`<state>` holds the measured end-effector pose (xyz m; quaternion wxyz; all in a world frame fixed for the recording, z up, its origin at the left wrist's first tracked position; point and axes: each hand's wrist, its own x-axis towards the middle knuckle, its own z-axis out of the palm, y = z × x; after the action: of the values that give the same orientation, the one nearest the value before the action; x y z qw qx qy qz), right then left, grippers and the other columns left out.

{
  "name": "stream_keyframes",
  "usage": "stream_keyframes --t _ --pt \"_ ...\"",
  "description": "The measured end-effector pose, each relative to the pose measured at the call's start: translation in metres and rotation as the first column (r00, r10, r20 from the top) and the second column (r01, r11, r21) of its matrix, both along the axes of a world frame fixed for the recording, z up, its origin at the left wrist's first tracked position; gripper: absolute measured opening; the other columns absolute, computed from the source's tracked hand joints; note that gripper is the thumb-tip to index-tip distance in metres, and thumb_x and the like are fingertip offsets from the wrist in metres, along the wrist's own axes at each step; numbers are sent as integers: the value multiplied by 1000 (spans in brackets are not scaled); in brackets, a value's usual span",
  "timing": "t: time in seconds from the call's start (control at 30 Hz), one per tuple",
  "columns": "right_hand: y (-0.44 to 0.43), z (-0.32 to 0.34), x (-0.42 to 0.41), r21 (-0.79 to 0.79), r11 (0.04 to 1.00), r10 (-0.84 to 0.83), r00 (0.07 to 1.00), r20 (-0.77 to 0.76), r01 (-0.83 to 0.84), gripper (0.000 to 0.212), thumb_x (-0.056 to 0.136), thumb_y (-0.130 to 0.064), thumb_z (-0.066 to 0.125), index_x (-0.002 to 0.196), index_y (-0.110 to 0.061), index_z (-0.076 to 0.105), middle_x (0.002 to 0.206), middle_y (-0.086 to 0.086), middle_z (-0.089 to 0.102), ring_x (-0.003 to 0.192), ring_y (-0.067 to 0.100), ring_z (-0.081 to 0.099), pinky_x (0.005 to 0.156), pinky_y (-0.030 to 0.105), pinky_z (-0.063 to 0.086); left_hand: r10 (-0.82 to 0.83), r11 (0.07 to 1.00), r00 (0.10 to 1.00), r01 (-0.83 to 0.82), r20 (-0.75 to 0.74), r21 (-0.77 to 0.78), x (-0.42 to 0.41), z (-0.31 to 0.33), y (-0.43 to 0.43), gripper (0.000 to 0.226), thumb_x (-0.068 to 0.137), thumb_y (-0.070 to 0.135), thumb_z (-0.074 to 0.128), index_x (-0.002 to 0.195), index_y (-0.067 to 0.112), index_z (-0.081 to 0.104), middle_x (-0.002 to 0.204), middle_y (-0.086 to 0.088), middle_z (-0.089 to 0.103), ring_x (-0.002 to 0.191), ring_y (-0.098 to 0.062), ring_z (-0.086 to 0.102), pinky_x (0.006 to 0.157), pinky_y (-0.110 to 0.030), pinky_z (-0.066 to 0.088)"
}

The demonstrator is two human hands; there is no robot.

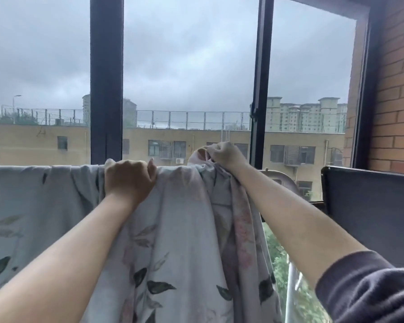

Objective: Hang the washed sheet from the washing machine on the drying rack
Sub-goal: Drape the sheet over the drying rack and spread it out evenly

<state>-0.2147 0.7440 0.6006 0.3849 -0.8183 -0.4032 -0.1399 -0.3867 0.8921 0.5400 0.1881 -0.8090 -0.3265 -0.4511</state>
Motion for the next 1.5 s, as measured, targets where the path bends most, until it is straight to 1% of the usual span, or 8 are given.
stream_keyframes --t 0.13,0.33,0.47,0.6,0.7,0.87,1.2,1.5 --pt "-35 -65 -7 171 985 -114 885 451 40 34 98 -34 33 109 -13 57 79 -2 55 77 21 52 84 32 37 2 995 998 -8 -59 -100 7 4 -20 56 93 44 17 99 13 63 95 -13 68 88 -29 62 100 -49 30" --pt "-73 -126 -5 109 990 13 826 564 -89 57 100 -28 40 151 -10 19 157 4 20 147 19 12 120 37 11 -345 938 912 333 -222 -93 51 2 -79 52 91 64 28 119 25 46 110 -7 61 104 -27 56 97 -51 36" --pt "-106 -219 3 70 992 97 989 107 -105 79 88 -66 41 147 -15 26 141 10 47 120 24 55 95 41 50 -293 956 946 292 -140 -26 59 -9 -82 39 96 49 29 106 19 52 102 -13 59 100 -32 52 92 -48 32" --pt "-107 -248 1 150 963 271 827 -492 -225 85 59 -85 55 118 -23 58 104 0 69 90 4 67 79 26 55 -295 955 953 296 -73 -3 57 -13 -80 31 94 41 36 102 17 53 102 -12 59 101 -34 51 91 -47 30" --pt "-90 -208 -12 307 897 438 742 -507 -320 54 83 -61 55 110 -15 63 106 2 70 90 4 67 70 17 54 -286 958 955 288 -83 12 53 -15 -77 30 90 39 39 101 16 53 101 -10 59 99 -32 52 88 -45 31" --pt "-60 -130 -18 499 781 615 596 -516 -375 50 92 -44 53 125 -7 57 119 16 65 110 33 62 96 48 49 -305 952 951 305 -58 3 47 -11 -74 38 87 43 29 92 14 54 95 -7 65 91 -28 57 86 -42 33" --pt "-74 -20 9 756 626 620 710 -335 -190 25 97 -10 41 91 -8 66 89 13 65 85 25 62 73 34 53 -227 973 974 227 -3 48 42 -1 -62 63 94 49 10 87 14 63 87 -14 69 79 -35 65 68 -36 43" --pt "-102 -10 78 323 936 300 794 -529 -138 29 76 -23 58 97 -5 68 96 14 69 90 29 65 81 41 55 -136 989 990 134 -34 -57 35 6 -50 51 100 41 22 98 14 65 96 -16 69 89 -33 63 76 -36 43"
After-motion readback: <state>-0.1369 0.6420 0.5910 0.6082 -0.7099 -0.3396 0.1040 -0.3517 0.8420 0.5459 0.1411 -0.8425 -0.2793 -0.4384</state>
